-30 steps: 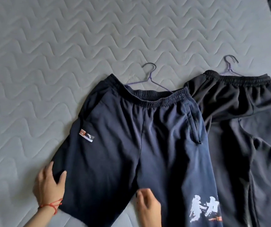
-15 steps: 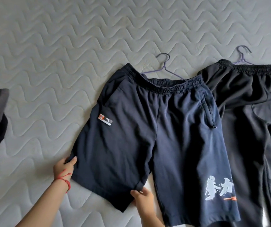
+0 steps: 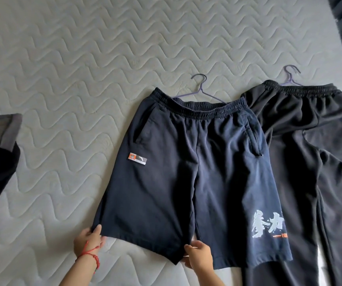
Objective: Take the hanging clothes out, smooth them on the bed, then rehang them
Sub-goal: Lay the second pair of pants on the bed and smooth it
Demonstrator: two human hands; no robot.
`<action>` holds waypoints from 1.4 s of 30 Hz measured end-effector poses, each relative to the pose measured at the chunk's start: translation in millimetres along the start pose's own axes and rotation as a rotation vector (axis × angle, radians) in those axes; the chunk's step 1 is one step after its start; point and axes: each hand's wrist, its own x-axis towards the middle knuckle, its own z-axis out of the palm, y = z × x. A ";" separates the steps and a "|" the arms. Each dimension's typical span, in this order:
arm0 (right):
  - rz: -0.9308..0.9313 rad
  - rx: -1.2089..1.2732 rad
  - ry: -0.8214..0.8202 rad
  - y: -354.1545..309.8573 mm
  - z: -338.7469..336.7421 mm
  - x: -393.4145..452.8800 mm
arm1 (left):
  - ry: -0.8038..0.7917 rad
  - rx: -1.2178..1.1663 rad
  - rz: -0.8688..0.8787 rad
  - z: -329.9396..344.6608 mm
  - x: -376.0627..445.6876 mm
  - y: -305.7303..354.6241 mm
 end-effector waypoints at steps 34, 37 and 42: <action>-0.445 -0.283 -0.137 -4.5 -45.7 -179.4 | -0.243 0.156 0.375 -223.6 -179.1 -125.3; -0.503 -0.297 -0.138 3.9 -10.1 -202.9 | -0.211 -0.025 0.288 -268.1 -168.5 -153.4; -0.535 -0.352 -0.174 34.2 78.3 -243.4 | -0.159 -0.196 0.189 -361.2 -137.7 -207.8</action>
